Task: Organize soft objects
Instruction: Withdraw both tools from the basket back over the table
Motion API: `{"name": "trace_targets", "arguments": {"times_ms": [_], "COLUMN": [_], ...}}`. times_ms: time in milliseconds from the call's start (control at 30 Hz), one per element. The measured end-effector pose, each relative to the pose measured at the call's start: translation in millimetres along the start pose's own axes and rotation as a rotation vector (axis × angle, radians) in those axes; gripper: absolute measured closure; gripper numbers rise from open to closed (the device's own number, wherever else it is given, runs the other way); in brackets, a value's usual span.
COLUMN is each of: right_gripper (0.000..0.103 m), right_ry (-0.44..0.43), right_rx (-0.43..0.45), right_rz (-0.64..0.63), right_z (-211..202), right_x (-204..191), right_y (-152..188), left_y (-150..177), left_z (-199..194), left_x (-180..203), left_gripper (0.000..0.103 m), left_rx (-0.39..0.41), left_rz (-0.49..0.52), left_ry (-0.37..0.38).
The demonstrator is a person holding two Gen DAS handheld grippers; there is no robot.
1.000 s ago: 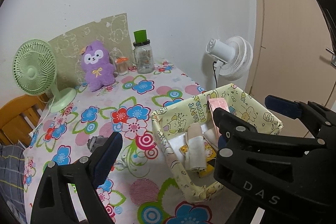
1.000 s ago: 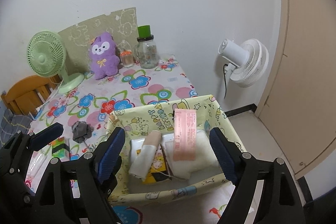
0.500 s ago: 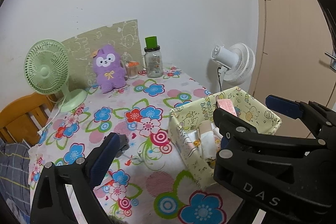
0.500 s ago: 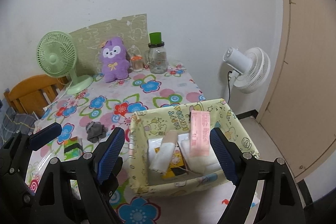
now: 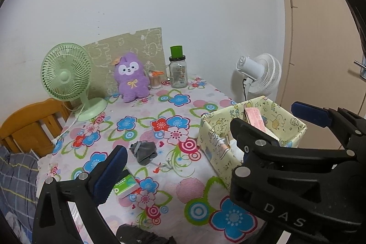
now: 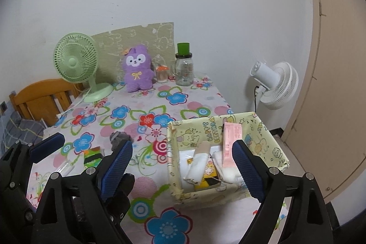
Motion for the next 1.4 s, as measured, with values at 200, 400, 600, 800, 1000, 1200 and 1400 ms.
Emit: {"name": "trace_targets", "arguments": {"times_ms": [200,400,600,800,1000,1200,1400], "right_gripper": [0.012,0.012,0.012,0.012,0.012,0.012,0.012], "right_ry": [-0.023,-0.042,-0.056,-0.074,-0.097,-0.133,-0.136], "right_rx": [0.011,0.027,0.046,0.049,0.063,0.065,0.076], "right_rz": [-0.014,-0.030,-0.046,-0.051,-0.071,-0.080,-0.074], "right_z": [-5.9,-10.9,-17.9,-20.1,-20.8,-16.6,-11.5], "right_x": [-14.3,-30.3,-45.9,-61.4,-78.8,-97.5,-110.9], "right_y": [0.1,2.0,6.2,15.1,24.6,33.8,40.6], "left_y": [3.8,8.7,15.7,27.2,40.6,54.6,67.6], "left_z": [-11.1,-20.5,-27.7,-31.9,-30.7,-26.0,-23.0], "left_x": [-8.9,-20.8,-32.5,-44.9,-62.3,-78.7,-96.5], "left_gripper": [0.000,0.000,0.000,0.000,0.000,0.000,0.000], "left_rx": [0.012,0.023,0.033,0.030,0.018,-0.010,-0.024], "left_rz": [0.006,-0.008,-0.021,-0.037,-0.053,-0.074,-0.090], "left_ry": [-0.029,-0.045,-0.052,-0.054,-0.077,-0.083,-0.108]}}
Point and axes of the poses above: each gripper's, at about its wrist camera, not at the fingertips, and z roughly the way its jaws point, x to its right, y to its underside, the point moved 8 cm from there along z, roughly the way its jaws point, and after that the axes turned 13 degrees about -z, right-handed, at the moved point
